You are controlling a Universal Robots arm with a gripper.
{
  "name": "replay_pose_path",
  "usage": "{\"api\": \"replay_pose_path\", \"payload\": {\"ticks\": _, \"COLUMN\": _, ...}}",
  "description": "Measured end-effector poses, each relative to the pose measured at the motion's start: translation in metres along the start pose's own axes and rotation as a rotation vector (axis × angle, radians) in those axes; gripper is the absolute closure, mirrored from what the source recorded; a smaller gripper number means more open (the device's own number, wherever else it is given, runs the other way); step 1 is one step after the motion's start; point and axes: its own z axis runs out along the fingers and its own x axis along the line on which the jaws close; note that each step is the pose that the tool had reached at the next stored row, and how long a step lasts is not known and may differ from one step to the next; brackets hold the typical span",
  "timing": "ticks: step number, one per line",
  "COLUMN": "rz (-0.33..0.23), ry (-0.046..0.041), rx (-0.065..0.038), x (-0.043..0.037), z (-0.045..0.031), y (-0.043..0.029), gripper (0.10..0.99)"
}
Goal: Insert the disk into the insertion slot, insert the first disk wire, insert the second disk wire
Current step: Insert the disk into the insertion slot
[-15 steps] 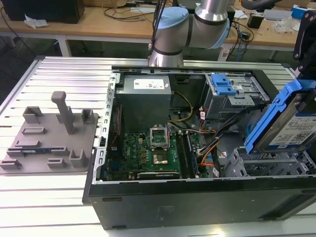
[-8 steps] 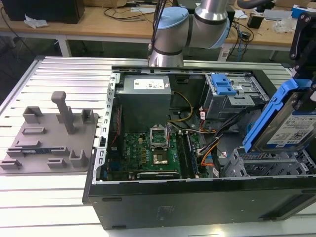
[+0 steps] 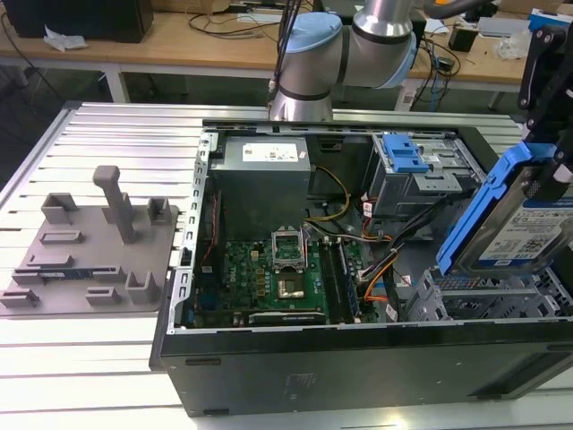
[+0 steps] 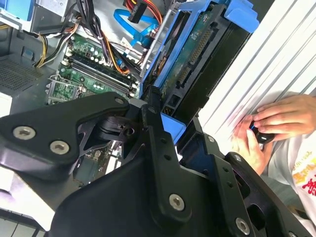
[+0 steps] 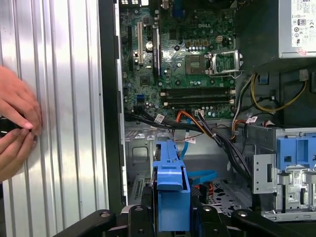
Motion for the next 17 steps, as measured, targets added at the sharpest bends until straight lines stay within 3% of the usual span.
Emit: {"api": "replay_pose_path", "payload": {"ticks": 17, "rz": 0.0, "ry": 0.0008, "rx": -0.001, "x": -0.0002, "z": 0.0075, "y": -0.0009, "gripper": 0.722}}
